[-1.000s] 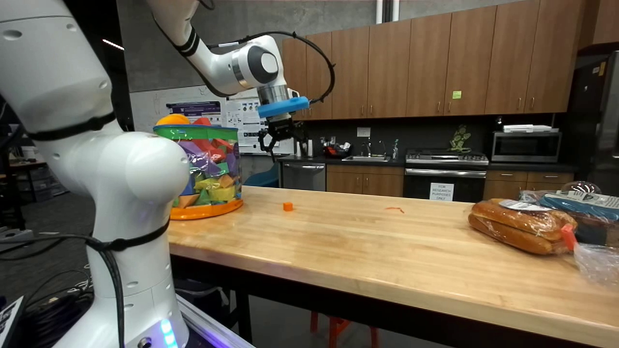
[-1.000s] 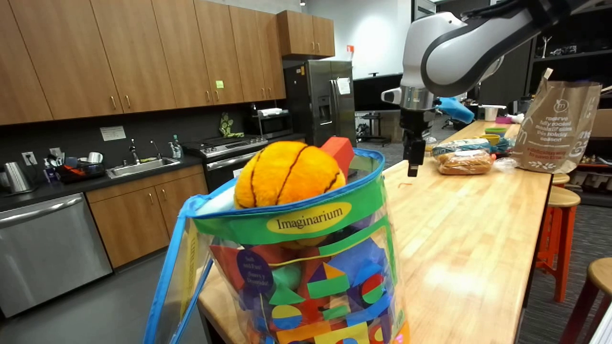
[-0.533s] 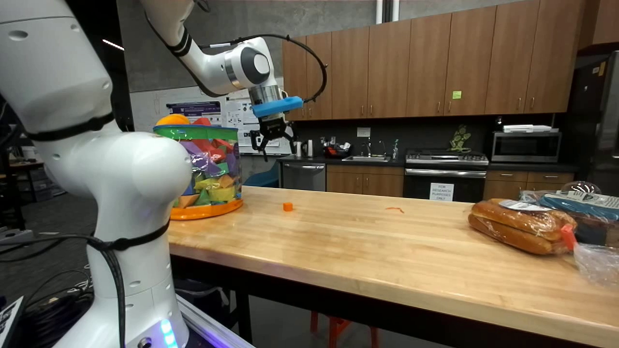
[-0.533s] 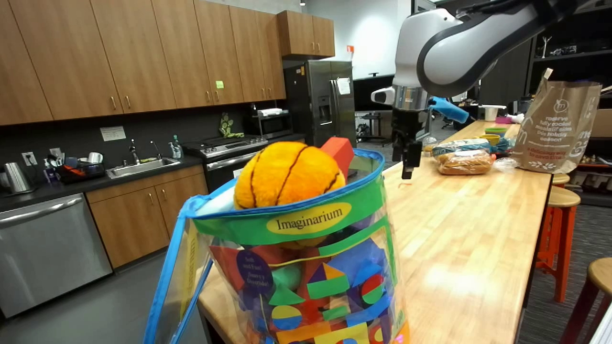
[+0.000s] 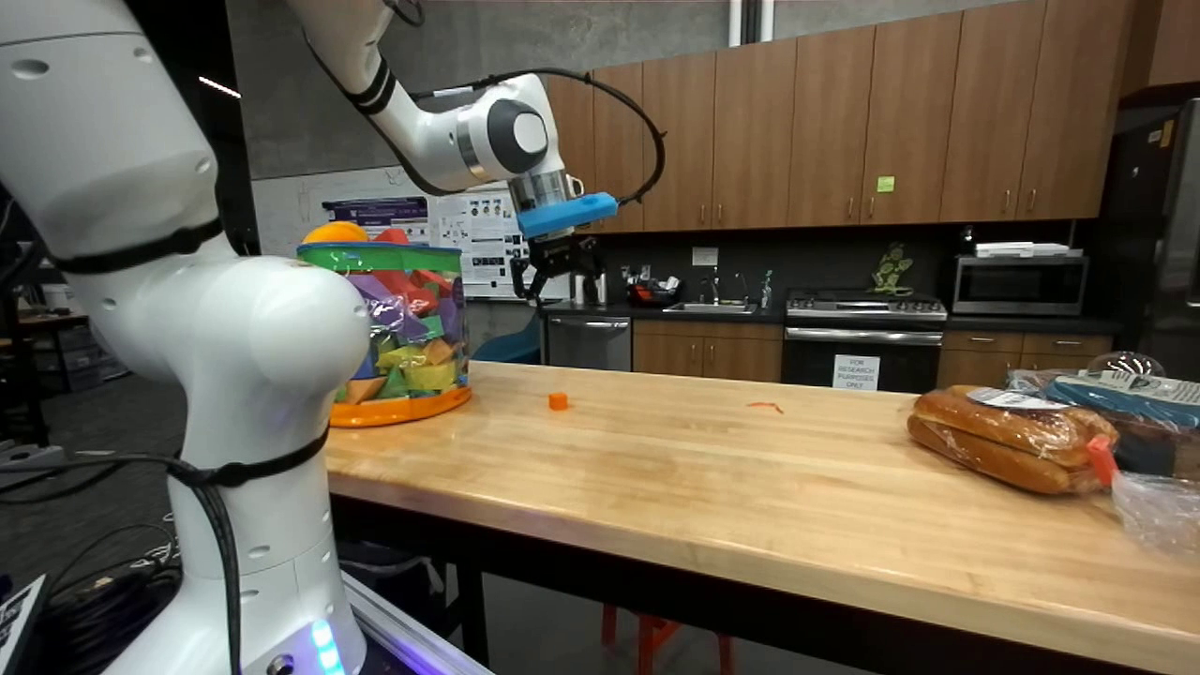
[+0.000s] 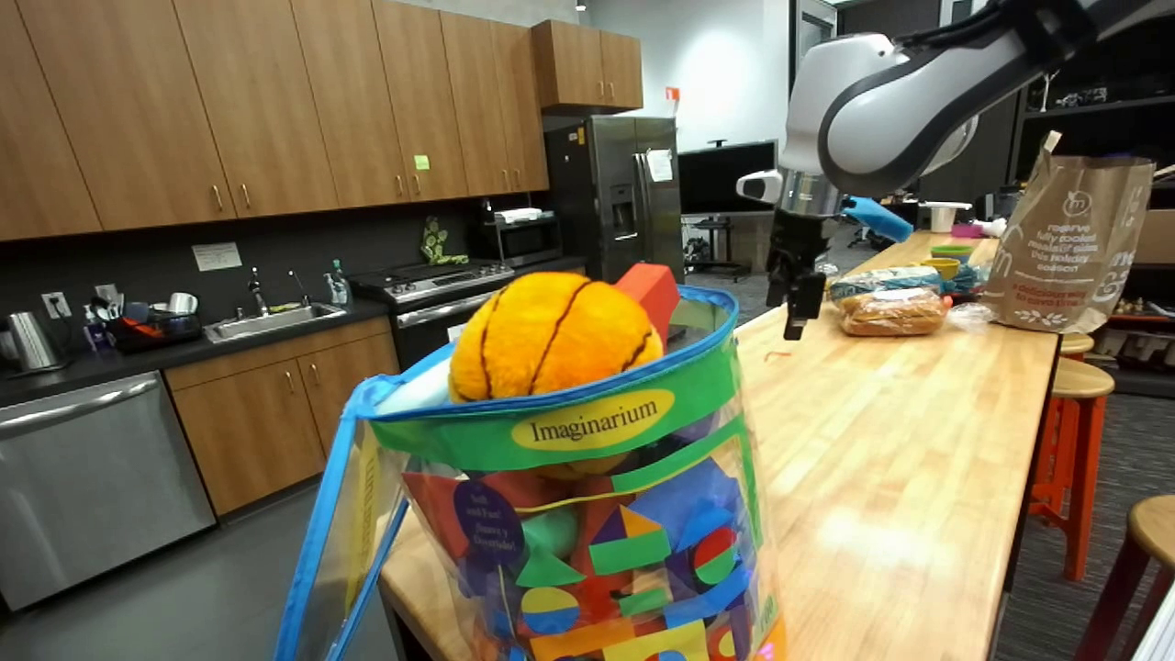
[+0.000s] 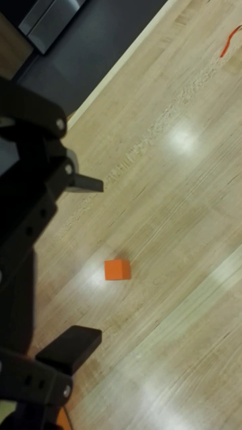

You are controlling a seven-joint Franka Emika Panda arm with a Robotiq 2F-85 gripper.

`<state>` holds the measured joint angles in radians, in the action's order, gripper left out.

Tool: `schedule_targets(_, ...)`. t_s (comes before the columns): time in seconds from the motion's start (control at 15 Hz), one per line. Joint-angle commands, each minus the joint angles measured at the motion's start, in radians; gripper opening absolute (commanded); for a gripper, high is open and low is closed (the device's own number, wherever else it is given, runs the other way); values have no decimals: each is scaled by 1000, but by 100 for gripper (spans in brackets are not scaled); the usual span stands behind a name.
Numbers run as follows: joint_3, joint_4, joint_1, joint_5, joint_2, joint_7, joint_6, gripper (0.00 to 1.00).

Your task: Put the orange block into the bag

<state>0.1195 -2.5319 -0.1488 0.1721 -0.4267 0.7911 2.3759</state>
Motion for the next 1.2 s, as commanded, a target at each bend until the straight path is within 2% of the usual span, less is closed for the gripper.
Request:
schedule_targets(0.0, 48, -13, 24, -18, 26, 124, 46, 100)
schedule_targets(0.2, 65, -12, 1, -90, 54, 204, 22, 100)
schedule_targets(0.53, 19, 6, -32, -202, 106, 292, -42, 100)
schedule_targets(0.87, -42, 42, -25, -220, 185, 269, -64, 100)
schedule_targets(1.13, -87, 98, 9, -156, 269, 172, -53, 100)
